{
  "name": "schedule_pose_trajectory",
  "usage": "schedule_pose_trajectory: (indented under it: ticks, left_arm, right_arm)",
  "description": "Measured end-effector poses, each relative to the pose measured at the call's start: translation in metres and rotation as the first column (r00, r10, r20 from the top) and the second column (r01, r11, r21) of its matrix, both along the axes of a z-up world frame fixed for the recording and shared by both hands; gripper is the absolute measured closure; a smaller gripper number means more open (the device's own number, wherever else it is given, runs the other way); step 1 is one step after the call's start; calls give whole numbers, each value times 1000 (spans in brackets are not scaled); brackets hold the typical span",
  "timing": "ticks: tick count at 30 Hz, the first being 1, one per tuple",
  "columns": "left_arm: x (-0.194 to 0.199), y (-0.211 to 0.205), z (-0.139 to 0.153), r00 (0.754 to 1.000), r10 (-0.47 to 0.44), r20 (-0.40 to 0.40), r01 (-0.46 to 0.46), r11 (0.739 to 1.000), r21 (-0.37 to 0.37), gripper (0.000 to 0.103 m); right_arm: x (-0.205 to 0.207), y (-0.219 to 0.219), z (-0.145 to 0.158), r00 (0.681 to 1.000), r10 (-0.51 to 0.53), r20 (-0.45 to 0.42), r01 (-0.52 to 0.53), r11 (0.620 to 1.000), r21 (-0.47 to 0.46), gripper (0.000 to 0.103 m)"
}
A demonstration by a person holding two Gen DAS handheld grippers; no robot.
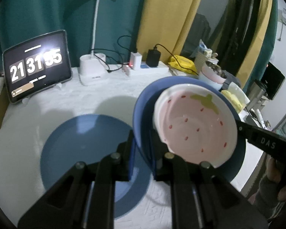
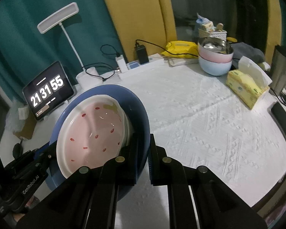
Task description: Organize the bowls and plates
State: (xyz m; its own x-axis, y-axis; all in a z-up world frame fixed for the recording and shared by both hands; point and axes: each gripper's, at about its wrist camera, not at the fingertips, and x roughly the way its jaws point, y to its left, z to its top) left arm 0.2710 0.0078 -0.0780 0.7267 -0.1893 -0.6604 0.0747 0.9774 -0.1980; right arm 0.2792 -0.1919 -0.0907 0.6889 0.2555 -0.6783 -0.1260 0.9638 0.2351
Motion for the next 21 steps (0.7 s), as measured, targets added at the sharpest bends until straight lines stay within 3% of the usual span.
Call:
schedule_pose_trajectory:
  ticks: [21]
  left_arm:
    - [-10,68,-8,996,91,-8,-91,995,-43,90]
  right_arm:
    - [11,70,5,996,88,1,-88,995,-43,92]
